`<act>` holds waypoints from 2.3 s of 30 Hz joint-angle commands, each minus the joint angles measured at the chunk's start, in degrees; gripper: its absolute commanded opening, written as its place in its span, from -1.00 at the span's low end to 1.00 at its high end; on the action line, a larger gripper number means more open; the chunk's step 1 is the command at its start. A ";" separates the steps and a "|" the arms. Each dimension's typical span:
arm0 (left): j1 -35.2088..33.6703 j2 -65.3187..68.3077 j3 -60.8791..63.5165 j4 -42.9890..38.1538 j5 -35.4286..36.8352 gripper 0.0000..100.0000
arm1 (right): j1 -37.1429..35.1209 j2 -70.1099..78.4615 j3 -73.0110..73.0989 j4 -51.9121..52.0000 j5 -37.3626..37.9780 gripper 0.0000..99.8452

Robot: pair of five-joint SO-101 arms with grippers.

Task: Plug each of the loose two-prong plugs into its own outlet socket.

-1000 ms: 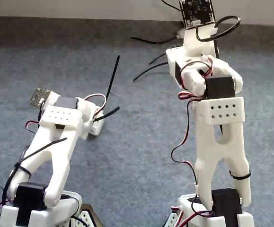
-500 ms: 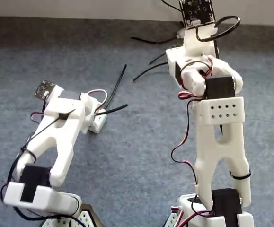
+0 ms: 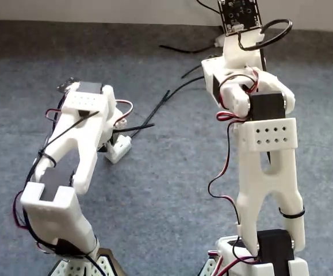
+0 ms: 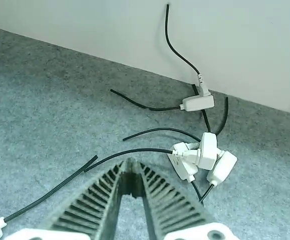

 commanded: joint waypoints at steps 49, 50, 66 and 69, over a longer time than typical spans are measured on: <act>4.53 -0.13 -43.74 18.99 -41.49 -0.73 | 4.09 -2.42 -0.75 -2.33 -0.97 -0.98; 3.30 -0.13 -46.55 19.16 -40.35 -0.72 | 4.09 -2.42 -0.84 -2.33 -2.99 -0.97; -32.13 0.57 -59.47 19.69 -39.56 -0.55 | -6.64 15.25 -0.75 -5.58 -21.63 -0.85; -37.93 0.57 -58.59 19.60 -39.56 -0.55 | -10.77 16.66 -0.66 -5.05 -15.91 -0.85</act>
